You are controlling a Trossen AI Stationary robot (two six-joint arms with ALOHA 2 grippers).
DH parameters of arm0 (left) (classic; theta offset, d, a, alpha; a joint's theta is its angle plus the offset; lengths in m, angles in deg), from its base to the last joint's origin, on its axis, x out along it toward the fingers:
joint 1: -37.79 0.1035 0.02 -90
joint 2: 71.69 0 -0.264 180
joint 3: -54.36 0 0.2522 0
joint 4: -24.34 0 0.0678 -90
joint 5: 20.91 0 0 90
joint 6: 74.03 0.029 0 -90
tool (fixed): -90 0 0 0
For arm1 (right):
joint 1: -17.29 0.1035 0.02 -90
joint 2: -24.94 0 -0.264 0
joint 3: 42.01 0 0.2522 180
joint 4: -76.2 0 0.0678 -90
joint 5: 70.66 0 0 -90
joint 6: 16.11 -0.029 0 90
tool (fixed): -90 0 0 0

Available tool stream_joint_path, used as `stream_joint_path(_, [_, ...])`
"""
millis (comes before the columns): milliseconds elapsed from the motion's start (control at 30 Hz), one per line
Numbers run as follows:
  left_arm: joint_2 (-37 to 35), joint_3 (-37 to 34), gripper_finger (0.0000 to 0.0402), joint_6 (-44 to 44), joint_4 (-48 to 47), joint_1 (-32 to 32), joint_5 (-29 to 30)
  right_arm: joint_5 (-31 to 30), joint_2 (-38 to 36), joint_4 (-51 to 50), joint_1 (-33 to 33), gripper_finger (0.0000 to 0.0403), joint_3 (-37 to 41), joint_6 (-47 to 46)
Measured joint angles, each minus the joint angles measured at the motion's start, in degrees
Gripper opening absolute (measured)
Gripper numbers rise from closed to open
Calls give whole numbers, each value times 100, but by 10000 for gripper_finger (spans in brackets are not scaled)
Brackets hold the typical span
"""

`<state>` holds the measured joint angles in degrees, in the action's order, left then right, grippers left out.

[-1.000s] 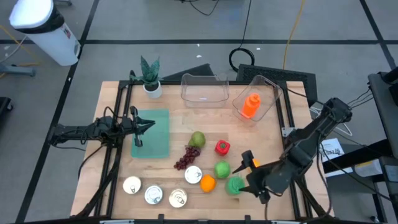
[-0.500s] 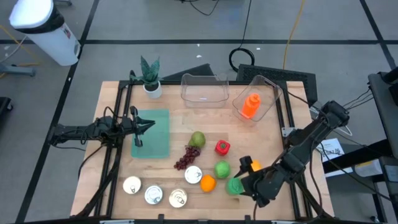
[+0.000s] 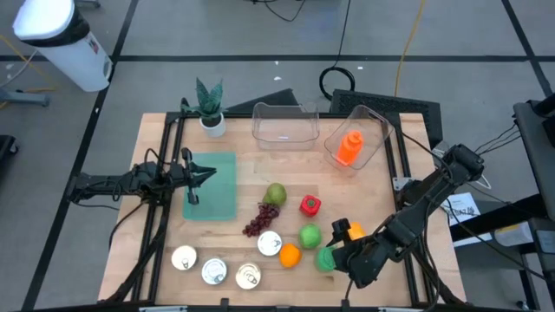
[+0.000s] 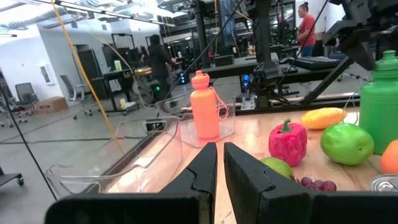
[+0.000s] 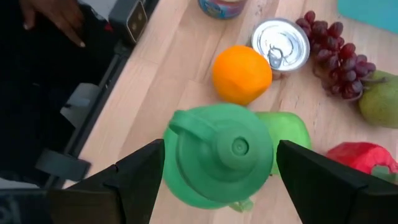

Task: Pick & Place Food Item
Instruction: Put the green tumbler into the right transparent bin

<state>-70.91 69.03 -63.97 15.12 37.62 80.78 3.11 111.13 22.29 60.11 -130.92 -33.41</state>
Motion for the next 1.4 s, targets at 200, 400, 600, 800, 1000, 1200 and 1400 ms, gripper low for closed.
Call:
stream_joint_path(200, [0,0,42,0,0,2,0,0,-22,5,-22,290,0,-2])
stream_joint_path(400, [1,0,42,0,1,1,0,142,-2,10,-54,263,0,2])
stream_joint_path(600, [2,0,42,-2,0,0,0,145,0,19,-54,221,0,13])
stream_joint_path(800, [2,0,42,-2,2,2,0,155,0,51,-86,211,0,15])
stream_joint_path(1000, [2,0,42,0,1,1,-1,144,-275,130,-113,214,4,238])
stream_joint_path(1200, [0,0,42,-1,0,1,-2,-366,-965,149,-126,215,4,611])
stream_joint_path(1400, [1,0,42,0,0,1,-2,-1760,-1728,298,-226,216,4,997])
